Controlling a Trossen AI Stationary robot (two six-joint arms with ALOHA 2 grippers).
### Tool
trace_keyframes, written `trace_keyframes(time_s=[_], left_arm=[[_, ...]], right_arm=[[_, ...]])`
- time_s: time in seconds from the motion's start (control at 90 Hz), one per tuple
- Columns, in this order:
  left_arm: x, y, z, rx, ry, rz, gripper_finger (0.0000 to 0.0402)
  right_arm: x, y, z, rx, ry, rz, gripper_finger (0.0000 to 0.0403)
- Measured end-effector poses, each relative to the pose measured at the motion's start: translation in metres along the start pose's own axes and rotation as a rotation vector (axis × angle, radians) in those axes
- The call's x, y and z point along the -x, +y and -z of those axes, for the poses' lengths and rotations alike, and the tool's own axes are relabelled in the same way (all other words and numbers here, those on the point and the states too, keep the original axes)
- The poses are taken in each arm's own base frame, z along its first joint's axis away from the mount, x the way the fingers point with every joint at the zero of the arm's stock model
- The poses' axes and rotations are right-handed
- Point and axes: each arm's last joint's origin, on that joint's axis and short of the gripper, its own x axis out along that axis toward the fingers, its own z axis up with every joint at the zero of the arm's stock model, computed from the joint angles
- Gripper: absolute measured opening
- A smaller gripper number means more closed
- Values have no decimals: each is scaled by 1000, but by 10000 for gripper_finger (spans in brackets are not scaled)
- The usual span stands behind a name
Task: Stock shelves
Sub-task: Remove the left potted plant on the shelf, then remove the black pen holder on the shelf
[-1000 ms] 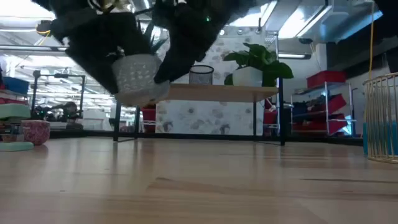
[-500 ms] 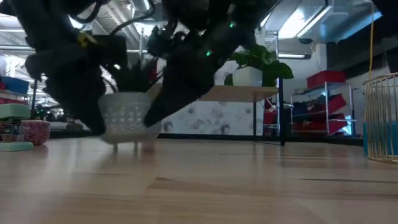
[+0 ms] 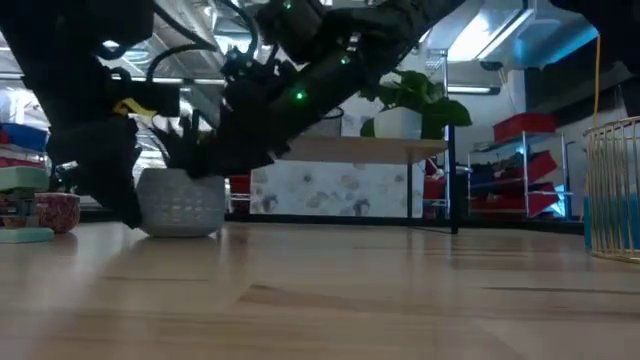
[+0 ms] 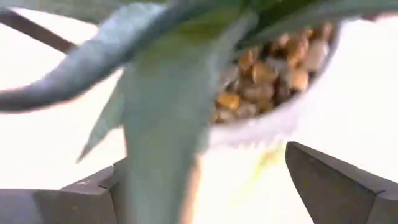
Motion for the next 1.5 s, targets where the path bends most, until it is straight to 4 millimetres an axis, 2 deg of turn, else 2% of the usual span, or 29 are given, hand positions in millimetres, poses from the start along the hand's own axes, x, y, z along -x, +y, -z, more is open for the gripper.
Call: trace_keyframes(time_s=[0.278,0.489,0.733,1.033,1.133,1.367,1.5], left_arm=[[10,6,19,57,84,-76,314],[29,4,24,121,69,-20,314],[45,-4,24,158,-1,37,314],[50,-6,26,179,-78,34,314],[51,-6,26,180,-115,28,314],[53,-7,26,176,-206,13,314],[53,-6,25,163,-232,4,314]], right_arm=[[5,13,7,66,118,120,376],[16,35,7,157,196,132,375],[44,49,1,256,300,212,345],[91,47,-14,300,380,199,320],[113,45,-25,314,361,218,319],[175,33,-64,390,212,333,319],[204,9,-98,390,131,426,319]])
